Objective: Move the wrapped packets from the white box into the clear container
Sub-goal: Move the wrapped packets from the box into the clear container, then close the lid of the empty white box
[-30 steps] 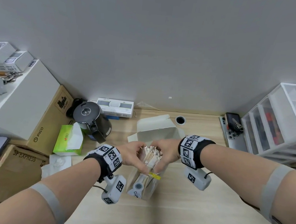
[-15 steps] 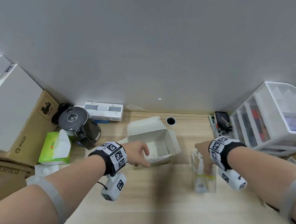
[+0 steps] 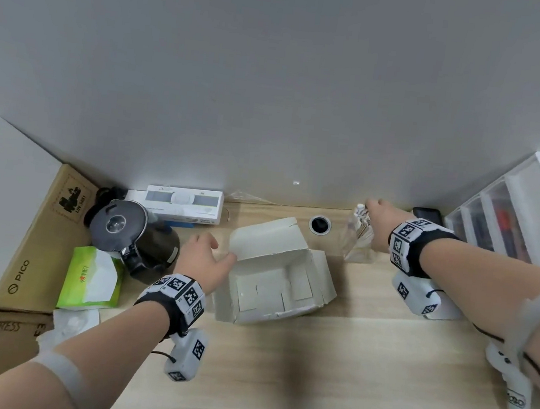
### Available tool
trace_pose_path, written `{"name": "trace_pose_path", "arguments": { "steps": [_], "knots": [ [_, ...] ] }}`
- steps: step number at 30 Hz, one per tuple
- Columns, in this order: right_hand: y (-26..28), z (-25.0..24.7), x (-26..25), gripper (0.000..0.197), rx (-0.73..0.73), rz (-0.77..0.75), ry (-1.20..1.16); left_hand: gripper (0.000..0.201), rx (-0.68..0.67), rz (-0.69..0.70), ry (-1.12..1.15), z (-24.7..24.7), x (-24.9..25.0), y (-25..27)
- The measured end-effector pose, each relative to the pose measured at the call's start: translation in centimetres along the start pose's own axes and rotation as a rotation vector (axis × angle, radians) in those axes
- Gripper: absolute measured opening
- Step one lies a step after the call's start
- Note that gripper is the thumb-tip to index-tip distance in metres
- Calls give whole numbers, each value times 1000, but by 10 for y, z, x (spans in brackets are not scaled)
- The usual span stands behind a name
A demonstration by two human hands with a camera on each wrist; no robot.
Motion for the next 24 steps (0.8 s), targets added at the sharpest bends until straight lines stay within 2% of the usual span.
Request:
{"name": "trace_pose_path", "arguments": {
  "steps": [5, 11, 15, 18, 20, 22, 24],
  "knots": [
    [-22, -12, 1, 57, 61, 18, -71, 58, -114, -86, 89, 23, -21, -3],
    [-19, -11, 5, 67, 131, 37, -189, 50, -130, -146, 250, 36, -19, -2],
    [4, -23, 8, 83, 355, 37, -192, 54, -154, -196, 286, 42, -24, 1],
    [36, -35, -11, 61, 537, -143, -252, 74, -213, -275, 338, 47, -31, 8],
    [51, -25, -25, 47, 479, -260, -329, 77, -252, -332, 406, 48, -32, 17],
    [55, 2, -36, 41, 245, -265, -379, 77, -259, -382, 485, 48, -33, 23],
    [59, 36, -42, 50, -2, -174, -467, 86, -246, -375, 473, 43, -37, 29]
  ]
}}
Point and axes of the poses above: each hand's wrist, its own y-axis away from the middle knuckle, its own z-axis out of the palm, x = y × z, the point moved 9 cm from there along -y, towards the middle knuckle, and after that the axes turned 11 degrees about z, right-handed, at the moved point
